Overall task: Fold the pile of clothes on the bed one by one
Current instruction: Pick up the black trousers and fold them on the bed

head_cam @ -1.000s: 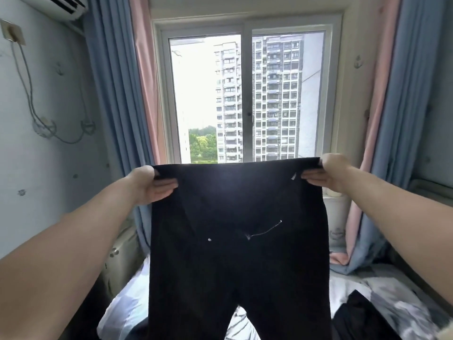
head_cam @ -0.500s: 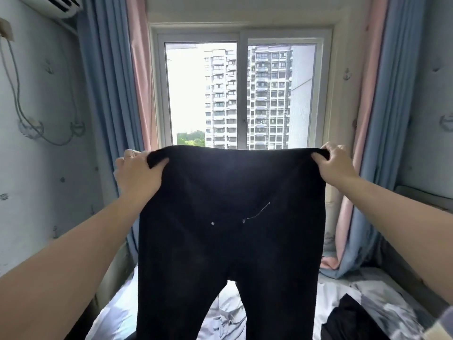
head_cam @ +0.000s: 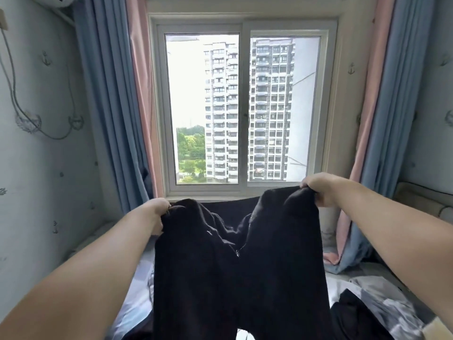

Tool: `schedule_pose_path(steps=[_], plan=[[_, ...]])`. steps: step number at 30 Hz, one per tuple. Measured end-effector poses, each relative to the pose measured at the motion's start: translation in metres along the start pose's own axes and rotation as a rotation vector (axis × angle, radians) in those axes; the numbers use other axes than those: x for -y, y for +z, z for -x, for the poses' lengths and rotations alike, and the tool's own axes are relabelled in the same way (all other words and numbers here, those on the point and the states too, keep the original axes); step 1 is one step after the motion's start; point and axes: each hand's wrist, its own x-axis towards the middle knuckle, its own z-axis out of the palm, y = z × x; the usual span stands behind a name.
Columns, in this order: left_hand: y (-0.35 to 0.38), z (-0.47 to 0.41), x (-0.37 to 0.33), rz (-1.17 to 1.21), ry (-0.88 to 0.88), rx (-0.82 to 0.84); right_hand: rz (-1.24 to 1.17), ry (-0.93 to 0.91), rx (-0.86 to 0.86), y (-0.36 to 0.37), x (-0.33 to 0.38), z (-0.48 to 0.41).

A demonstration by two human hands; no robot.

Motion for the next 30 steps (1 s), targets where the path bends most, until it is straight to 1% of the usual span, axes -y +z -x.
schedule_pose_path(steps=[3,5,9,11,13,15,18,20,21,23,24,25,26,27,28,29,30], plan=[[0.019,-0.001,-0.002,0.257,0.052,0.019,-0.129,-0.062,0.085,0.010,0.006,0.014],[0.036,0.010,-0.009,0.401,0.113,0.038,-0.146,-0.127,0.143,0.018,0.014,0.026],[0.072,0.049,-0.027,0.551,0.267,0.091,-0.180,-0.303,0.270,0.038,0.032,0.054],[0.090,0.074,-0.035,0.637,0.337,0.167,-0.163,-0.406,0.328,0.046,0.040,0.070],[0.104,0.098,-0.037,0.647,0.411,0.297,-0.122,-0.502,0.342,0.054,0.047,0.084],[0.112,0.113,-0.034,0.563,0.510,0.425,-0.084,-0.577,0.297,0.060,0.051,0.095],[0.113,0.114,-0.024,0.311,0.670,0.543,-0.038,-0.668,0.177,0.060,0.055,0.106],[0.117,0.113,-0.018,0.135,0.764,0.537,0.012,-0.725,0.114,0.060,0.055,0.111],[0.120,0.111,-0.016,0.100,0.787,0.473,0.045,-0.753,0.105,0.061,0.053,0.112],[0.126,0.107,-0.012,0.124,0.780,0.304,0.109,-0.785,0.114,0.068,0.044,0.113],[0.127,0.103,-0.011,0.150,0.755,0.254,0.124,-0.790,0.124,0.071,0.037,0.111],[0.126,0.100,-0.009,0.179,0.716,0.237,0.119,-0.799,0.117,0.071,0.028,0.107],[0.124,0.097,-0.006,0.212,0.670,0.240,0.099,-0.811,0.069,0.069,0.017,0.100],[0.120,0.093,-0.004,0.257,0.631,0.254,0.075,-0.810,-0.022,0.065,0.004,0.089],[0.116,0.090,-0.003,0.310,0.602,0.271,0.043,-0.769,-0.115,0.059,-0.010,0.077],[0.111,0.088,-0.002,0.362,0.577,0.292,-0.009,-0.669,-0.170,0.054,-0.026,0.066],[0.107,0.088,-0.003,0.410,0.552,0.321,-0.079,-0.522,-0.158,0.051,-0.041,0.057]])
